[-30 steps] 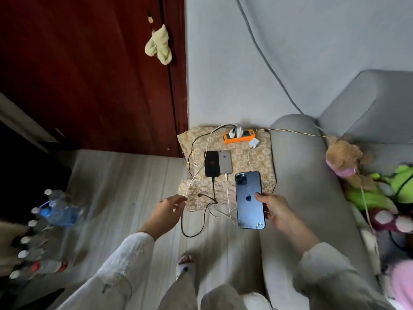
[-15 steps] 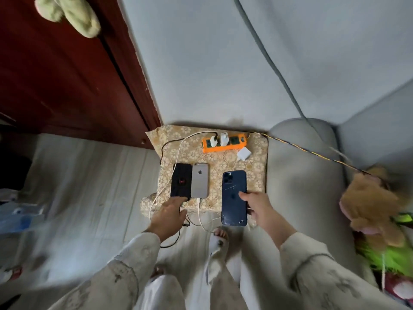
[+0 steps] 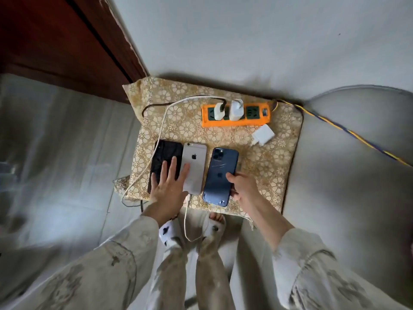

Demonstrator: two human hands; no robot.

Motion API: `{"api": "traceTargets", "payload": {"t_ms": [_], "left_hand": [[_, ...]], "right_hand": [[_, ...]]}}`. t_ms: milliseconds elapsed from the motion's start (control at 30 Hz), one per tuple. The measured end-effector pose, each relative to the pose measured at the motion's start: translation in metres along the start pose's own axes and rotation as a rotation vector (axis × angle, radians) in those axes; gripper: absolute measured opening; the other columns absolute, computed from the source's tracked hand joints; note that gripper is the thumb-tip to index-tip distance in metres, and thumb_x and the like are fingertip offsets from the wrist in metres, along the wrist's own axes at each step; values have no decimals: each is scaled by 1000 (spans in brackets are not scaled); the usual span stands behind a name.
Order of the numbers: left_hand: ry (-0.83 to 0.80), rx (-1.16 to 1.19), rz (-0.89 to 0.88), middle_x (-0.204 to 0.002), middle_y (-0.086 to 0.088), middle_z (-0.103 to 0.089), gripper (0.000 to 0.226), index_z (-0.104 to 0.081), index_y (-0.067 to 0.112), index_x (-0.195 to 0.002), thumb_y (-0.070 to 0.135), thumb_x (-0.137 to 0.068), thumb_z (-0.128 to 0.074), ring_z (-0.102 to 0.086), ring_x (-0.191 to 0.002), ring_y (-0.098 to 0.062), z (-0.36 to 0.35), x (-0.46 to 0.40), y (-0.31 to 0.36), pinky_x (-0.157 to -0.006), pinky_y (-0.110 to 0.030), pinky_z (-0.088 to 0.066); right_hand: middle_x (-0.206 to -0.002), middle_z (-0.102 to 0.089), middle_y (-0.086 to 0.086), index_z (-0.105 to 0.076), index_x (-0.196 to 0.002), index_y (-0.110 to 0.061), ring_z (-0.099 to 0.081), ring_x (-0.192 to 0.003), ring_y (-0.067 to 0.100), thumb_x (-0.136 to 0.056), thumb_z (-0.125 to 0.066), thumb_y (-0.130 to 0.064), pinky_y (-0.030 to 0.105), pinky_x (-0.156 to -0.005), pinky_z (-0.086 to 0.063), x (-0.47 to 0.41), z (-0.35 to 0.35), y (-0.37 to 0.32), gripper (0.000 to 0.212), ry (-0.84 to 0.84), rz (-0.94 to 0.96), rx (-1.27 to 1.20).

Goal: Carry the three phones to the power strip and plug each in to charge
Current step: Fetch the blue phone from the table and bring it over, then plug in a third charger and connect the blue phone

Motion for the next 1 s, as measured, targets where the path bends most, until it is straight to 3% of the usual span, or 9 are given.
{"api": "traceTargets", "payload": {"t_ms": [167, 267, 400, 467, 600, 733, 833, 933, 1000], "left_hand": [[76, -59, 16, -154, -5, 22, 89, 17, 34, -141, 47, -85, -51, 16, -142, -31, -7, -14, -1, -113, -57, -9], [64, -68, 48, -154, -5, 24, 90, 20, 35, -140, 46, -86, -51, 17, -142, -31, -9, -15, 1, -112, -58, -9], [46, -83, 74, -152, -5, 28, 93, 24, 33, -138, 43, -87, -52, 19, -141, -31, -9, -15, 2, -112, -59, -10], [39, -88, 79, -152, -5, 29, 93, 26, 33, -138, 41, -87, -52, 20, -141, -31, -9, -14, 3, -112, -59, -10], [30, -84, 91, -152, -5, 29, 93, 26, 34, -137, 39, -88, -53, 20, -141, -30, -8, -14, 4, -112, -60, -11], [14, -110, 106, -153, -6, 26, 96, 22, 32, -140, 36, -86, -57, 17, -142, -32, -5, -16, 7, -110, -62, -15], [-3, -128, 110, -153, -9, 25, 96, 21, 31, -140, 37, -86, -58, 16, -142, -34, -3, -18, 10, -108, -64, -17], [4, -126, 122, -152, -9, 27, 99, 22, 31, -140, 32, -85, -60, 18, -141, -34, -5, -18, 10, -109, -64, -16], [13, -123, 125, -152, -9, 27, 100, 22, 31, -140, 30, -85, -61, 19, -141, -34, -6, -19, 9, -108, -65, -15]], "right_hand": [[-82, -62, 7, -62, -75, -13, -54, -72, 22, -88, -55, -6, 29, -58, -41, -13, -3, -5, 16, 30, 104, 111], [-79, -58, 12, -62, -85, 1, -49, -68, 21, -89, -54, -11, 25, -51, -34, -9, -4, -12, 15, 85, 262, 410], [-89, -57, 14, -53, -74, -2, -43, -54, 13, -92, -49, -21, 15, -39, -28, -3, -11, -24, 26, 97, 444, 738], [-82, -52, 9, -49, -70, -6, -44, -57, 18, -93, -47, -22, 17, -46, -27, -2, -11, -31, 28, 71, 475, 831], [-90, -59, 13, -60, -93, 8, -55, -78, 25, -94, -46, -20, 31, -72, -48, 1, -4, -47, 31, 50, 610, 978], [-104, -61, 16, -54, -102, 0, -60, -84, 25, -91, -52, -20, 27, -69, -48, -4, 27, -88, 24, 330, 644, 794], [-126, -47, 19, -37, -123, 1, -55, -106, 34, -85, -61, -30, 29, -75, -42, -22, 52, -112, 55, 504, 525, 594], [-139, -34, 22, -24, -134, 3, -47, -120, 36, -82, -63, -42, 35, -86, -45, -42, 53, -113, 79, 491, 360, 594], [-137, -36, 23, -26, -133, 3, -47, -119, 37, -81, -63, -43, 39, -87, -48, -50, 47, -109, 79, 476, 327, 632]]}}
Point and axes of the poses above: each hand's wrist, its own x-axis away from the middle knuckle, its own z-axis out of the back of the hand, y = z × x, the point moved 6 cm from there along -x, towards the middle knuckle
